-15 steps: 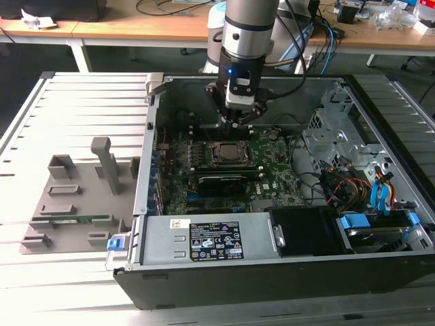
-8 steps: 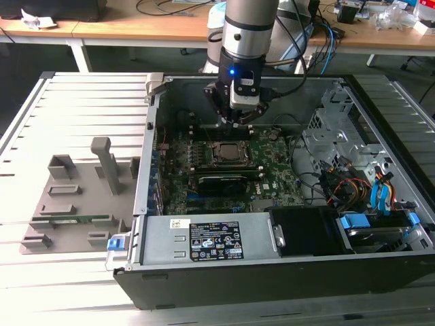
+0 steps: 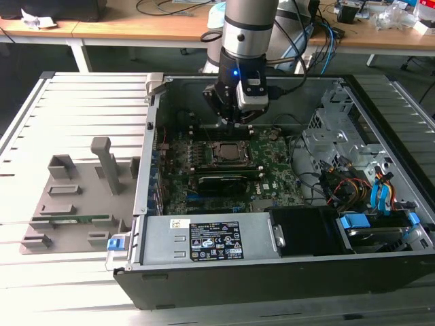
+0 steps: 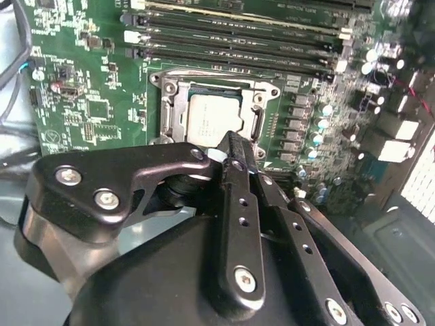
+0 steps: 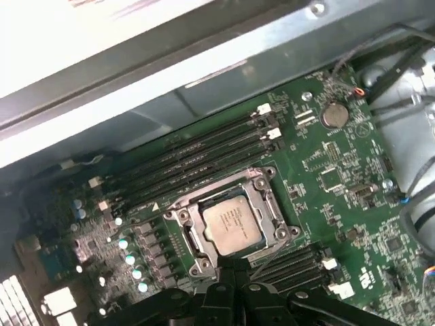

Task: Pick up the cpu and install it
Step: 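Install the first cpu locking lever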

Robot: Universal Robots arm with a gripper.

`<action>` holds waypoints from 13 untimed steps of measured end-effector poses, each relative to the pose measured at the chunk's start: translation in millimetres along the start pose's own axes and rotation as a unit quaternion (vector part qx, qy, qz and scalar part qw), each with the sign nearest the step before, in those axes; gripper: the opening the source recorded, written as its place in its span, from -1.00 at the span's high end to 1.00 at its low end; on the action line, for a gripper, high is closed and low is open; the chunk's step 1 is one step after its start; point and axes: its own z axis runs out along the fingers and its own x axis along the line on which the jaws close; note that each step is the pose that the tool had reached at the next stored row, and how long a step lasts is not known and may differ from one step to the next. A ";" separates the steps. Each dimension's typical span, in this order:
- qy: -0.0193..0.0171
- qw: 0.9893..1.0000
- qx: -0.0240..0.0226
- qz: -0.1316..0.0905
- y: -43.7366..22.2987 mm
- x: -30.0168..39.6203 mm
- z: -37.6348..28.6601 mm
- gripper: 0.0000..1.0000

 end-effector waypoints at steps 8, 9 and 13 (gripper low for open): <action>-0.004 0.996 -0.001 -0.090 0.0 0.1 0.0 0.79; -0.004 0.995 -0.002 -0.101 0.0 0.0 0.1 0.79; -0.004 0.991 -0.006 -0.137 0.0 0.0 0.0 0.79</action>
